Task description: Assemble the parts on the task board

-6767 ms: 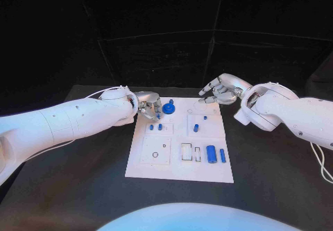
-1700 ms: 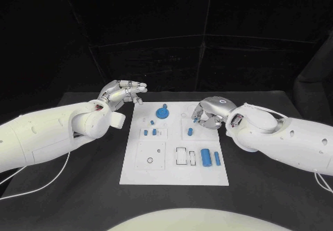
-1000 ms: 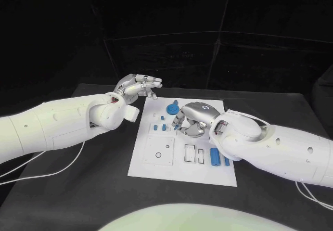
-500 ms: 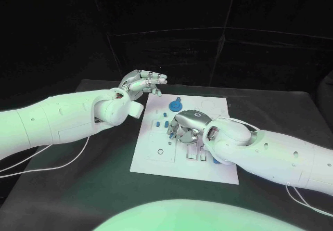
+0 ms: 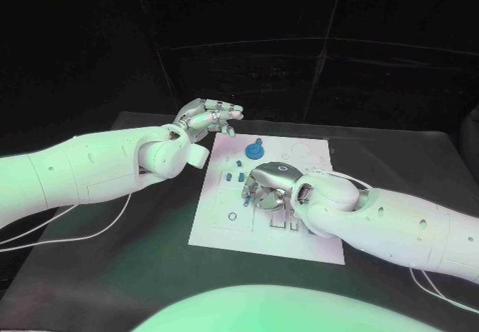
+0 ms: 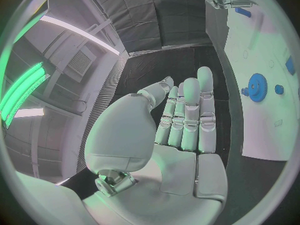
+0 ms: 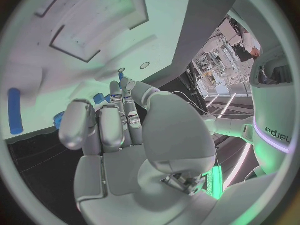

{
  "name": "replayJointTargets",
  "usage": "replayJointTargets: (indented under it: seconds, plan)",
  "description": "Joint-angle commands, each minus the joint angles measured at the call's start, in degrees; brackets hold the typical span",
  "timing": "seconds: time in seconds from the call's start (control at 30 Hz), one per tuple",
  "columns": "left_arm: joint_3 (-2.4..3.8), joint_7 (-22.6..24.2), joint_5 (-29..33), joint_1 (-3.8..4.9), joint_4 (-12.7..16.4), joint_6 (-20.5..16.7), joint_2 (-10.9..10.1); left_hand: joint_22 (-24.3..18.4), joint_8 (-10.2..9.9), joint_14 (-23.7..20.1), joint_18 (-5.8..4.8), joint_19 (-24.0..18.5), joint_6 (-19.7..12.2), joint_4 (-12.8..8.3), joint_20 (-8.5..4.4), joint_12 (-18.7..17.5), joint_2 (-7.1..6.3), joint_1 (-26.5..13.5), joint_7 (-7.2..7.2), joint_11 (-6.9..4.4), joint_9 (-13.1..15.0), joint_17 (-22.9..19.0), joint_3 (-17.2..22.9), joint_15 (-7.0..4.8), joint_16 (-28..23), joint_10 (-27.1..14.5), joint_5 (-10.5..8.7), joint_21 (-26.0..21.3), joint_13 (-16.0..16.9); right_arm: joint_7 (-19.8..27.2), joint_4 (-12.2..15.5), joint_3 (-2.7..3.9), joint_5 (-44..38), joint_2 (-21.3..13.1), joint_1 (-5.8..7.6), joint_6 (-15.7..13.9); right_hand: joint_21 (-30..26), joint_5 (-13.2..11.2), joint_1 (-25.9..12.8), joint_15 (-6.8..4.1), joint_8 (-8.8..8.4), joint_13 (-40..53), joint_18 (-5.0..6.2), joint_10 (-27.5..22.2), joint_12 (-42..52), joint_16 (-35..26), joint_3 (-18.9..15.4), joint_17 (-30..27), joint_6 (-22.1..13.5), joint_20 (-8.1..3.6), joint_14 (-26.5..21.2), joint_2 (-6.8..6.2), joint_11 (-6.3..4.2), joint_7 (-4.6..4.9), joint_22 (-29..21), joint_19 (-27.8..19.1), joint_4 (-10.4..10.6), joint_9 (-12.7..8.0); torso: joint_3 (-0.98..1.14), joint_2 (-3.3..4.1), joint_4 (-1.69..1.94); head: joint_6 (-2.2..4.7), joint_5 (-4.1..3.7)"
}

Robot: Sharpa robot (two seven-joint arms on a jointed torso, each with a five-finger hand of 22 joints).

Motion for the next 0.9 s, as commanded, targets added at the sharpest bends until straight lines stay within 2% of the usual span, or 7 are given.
replayJointTargets:
  seconds: [0.03, 0.67, 0.9]
  plan:
    - [0.06, 0.56, 0.21, 0.11, 0.03, 0.79, 0.08, -0.05, -0.37, -0.36, 0.31, -0.08, -0.14, -0.04, 0.11, 0.20, 0.04, 0.34, 0.31, 0.29, -0.05, -0.09, -0.15, 0.14, -0.18, -0.13, -0.17, -0.26, -0.05, 0.48, -0.03, 0.01, -0.79, 0.18, -0.02, 1.86, 0.01, 0.37, 0.03, -0.19, 0.23, 0.02, 0.13, 0.39, -0.25, 0.16, 0.00, -0.08, 0.07, -0.33, 1.82, -0.52, 0.07, 0.23, -0.07, -0.08, -0.28, 0.04, 0.00, 0.01, -0.01, -0.10, 0.11]
    - [0.06, 0.31, 0.21, 0.12, 0.00, 1.09, 0.03, -0.05, -0.37, -0.36, 0.31, -0.08, -0.14, -0.04, 0.11, 0.20, 0.04, 0.34, 0.31, 0.29, -0.05, -0.09, -0.15, 0.14, -0.18, -0.13, -0.17, -0.26, -0.05, -0.43, -0.86, 0.00, -3.02, 1.00, -0.12, 2.86, 0.00, 0.32, -0.09, -0.16, 0.17, 0.02, 0.12, 0.38, -0.36, 0.19, -0.09, -0.06, 0.05, -0.32, 1.82, -0.57, 0.10, 0.25, -0.07, -0.09, -0.26, 0.02, 0.01, 0.02, -0.09, -0.40, 0.28]
    - [0.06, 0.18, 0.21, 0.12, 0.01, 1.22, 0.02, -0.05, -0.37, -0.36, 0.31, -0.08, -0.14, -0.04, 0.11, 0.20, 0.04, 0.34, 0.31, 0.29, -0.05, -0.09, -0.15, 0.14, -0.18, -0.13, -0.17, -0.26, -0.05, -0.83, -1.00, -0.03, -4.03, 1.47, -0.16, 3.23, 0.01, 0.29, -0.15, -0.15, 0.15, 0.02, 0.12, 0.37, -0.41, 0.20, -0.14, -0.06, 0.04, -0.31, 1.82, -0.62, 0.10, 0.26, -0.06, -0.09, -0.26, 0.01, -0.02, -0.02, -0.03, -0.52, 0.21]
